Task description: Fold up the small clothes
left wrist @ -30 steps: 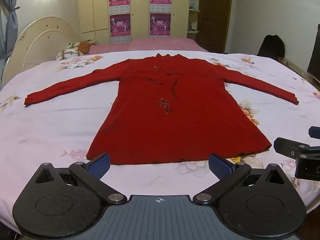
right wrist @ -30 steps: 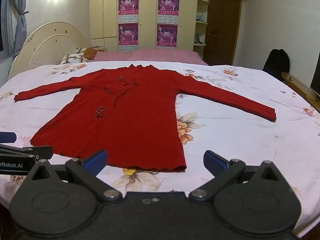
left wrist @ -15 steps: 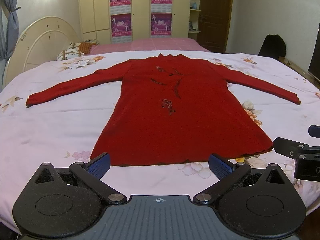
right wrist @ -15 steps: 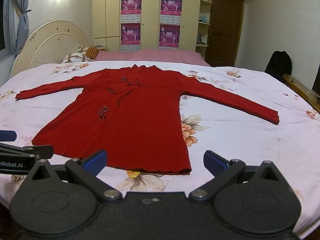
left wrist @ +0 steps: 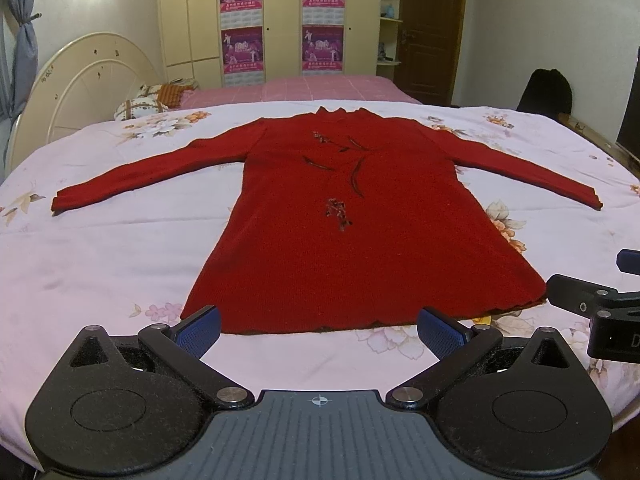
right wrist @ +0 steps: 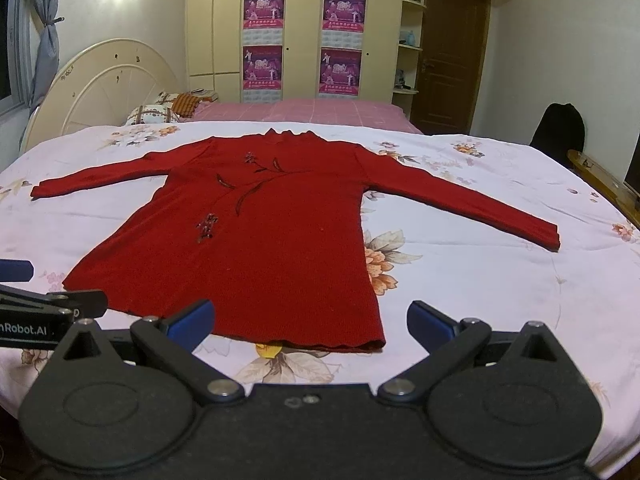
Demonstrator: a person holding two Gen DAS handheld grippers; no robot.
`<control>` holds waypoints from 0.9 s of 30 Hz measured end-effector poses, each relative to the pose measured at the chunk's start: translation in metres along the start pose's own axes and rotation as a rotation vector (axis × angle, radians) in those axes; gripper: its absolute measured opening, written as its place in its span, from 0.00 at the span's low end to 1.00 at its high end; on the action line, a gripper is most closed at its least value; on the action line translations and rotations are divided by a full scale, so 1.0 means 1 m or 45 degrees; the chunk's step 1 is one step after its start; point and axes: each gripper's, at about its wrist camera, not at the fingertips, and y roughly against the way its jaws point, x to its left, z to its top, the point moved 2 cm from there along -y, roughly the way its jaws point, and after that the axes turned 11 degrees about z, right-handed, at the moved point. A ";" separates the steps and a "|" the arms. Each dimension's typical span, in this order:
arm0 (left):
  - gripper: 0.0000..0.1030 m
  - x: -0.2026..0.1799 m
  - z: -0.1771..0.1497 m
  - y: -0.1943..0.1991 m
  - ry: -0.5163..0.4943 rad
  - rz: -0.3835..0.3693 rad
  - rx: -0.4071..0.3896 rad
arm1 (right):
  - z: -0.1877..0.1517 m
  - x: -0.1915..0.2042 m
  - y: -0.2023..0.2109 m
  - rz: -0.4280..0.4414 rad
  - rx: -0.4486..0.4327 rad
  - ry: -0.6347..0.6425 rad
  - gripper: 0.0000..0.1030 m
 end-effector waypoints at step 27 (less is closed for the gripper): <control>1.00 0.000 -0.001 -0.003 0.001 0.011 -0.006 | 0.000 0.001 -0.002 0.004 0.004 0.005 0.99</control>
